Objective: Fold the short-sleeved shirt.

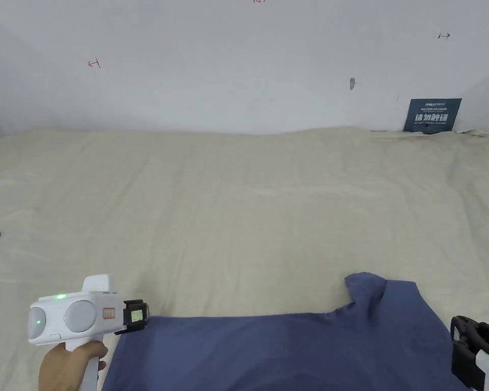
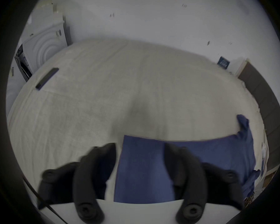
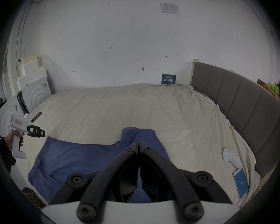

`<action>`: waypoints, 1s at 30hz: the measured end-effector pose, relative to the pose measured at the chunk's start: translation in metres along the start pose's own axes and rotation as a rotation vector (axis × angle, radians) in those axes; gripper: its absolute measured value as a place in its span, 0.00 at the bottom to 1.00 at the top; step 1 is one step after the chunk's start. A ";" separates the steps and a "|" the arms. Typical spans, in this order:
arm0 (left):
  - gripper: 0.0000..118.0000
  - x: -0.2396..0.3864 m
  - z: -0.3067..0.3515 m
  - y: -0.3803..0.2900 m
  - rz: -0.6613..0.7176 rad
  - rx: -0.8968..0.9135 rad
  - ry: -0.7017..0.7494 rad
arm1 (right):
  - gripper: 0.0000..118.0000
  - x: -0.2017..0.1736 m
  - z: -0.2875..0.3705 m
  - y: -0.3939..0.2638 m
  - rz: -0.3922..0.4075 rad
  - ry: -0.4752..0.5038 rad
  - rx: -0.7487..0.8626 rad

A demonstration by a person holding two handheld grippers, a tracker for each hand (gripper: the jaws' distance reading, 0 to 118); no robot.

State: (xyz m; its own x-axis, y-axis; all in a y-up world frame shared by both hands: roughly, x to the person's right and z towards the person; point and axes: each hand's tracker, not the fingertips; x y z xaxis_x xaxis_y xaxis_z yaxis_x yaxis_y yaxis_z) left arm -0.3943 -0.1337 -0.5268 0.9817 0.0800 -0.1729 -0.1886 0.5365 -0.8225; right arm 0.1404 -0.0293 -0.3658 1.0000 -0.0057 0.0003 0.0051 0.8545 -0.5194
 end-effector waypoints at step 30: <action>0.00 0.015 0.050 -0.012 -0.129 0.135 -0.148 | 0.73 0.052 -0.220 0.022 0.025 -0.032 -0.346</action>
State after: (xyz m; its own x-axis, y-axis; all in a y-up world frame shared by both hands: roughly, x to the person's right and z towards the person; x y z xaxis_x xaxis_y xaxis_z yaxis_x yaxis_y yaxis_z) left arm -0.3761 -0.0971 -0.4925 0.9925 0.1205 0.0188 -0.0656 0.6570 -0.7510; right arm 0.1920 -0.1248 -0.5652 0.9994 0.0338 0.0079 -0.0151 0.6271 -0.7788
